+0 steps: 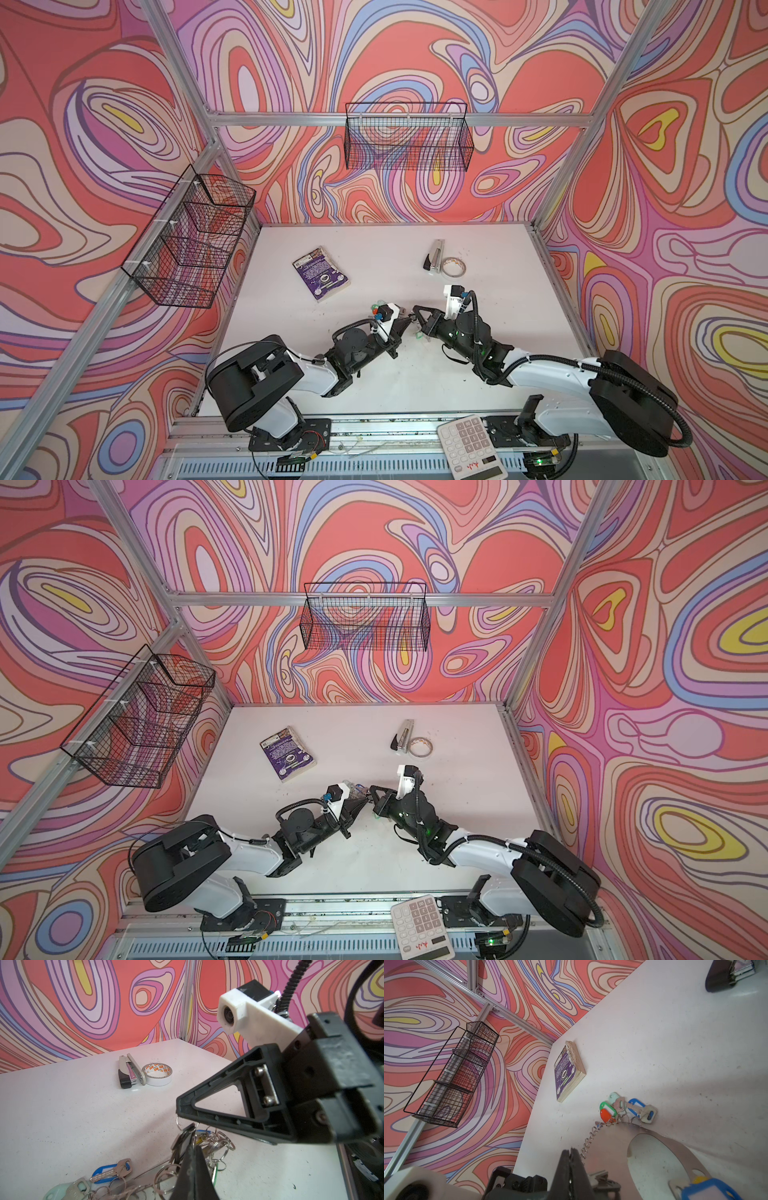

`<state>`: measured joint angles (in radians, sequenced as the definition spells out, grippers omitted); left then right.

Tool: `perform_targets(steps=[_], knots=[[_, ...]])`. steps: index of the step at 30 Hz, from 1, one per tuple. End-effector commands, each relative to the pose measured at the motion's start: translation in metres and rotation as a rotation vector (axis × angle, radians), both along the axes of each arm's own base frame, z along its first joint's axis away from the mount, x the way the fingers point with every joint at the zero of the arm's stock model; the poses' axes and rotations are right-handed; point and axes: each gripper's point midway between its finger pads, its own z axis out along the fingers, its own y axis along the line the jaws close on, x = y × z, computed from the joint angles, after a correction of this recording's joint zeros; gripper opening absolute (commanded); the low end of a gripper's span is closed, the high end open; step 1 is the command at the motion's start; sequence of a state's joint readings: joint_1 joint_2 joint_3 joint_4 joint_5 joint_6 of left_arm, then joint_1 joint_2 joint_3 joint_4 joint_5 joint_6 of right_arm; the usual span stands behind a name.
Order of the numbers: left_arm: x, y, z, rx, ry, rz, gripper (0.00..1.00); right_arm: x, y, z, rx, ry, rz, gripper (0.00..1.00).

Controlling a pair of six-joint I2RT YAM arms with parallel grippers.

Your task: Put the keys on the keyring

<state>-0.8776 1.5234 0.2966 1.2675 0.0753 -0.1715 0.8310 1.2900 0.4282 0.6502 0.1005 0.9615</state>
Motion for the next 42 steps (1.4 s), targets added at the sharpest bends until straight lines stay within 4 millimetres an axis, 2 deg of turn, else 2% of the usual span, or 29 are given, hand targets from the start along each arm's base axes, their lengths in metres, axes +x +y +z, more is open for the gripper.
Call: perform_targets(steps=[1,13,30,42], knots=[[0.003,-0.002,0.03,-0.086,-0.047,0.015,0.0,0.0,0.003,0.007,0.018,0.002,-0.015,0.0],[0.009,0.004,0.029,-0.097,-0.03,0.063,0.0,-0.005,0.003,0.004,0.01,0.012,-0.027,0.0],[0.008,0.006,0.035,-0.123,-0.025,0.064,0.0,-0.009,0.007,-0.011,-0.024,0.038,-0.056,0.0],[0.006,0.002,0.033,-0.12,-0.016,0.046,0.0,0.001,0.003,0.017,-0.02,-0.019,-0.105,0.0]])
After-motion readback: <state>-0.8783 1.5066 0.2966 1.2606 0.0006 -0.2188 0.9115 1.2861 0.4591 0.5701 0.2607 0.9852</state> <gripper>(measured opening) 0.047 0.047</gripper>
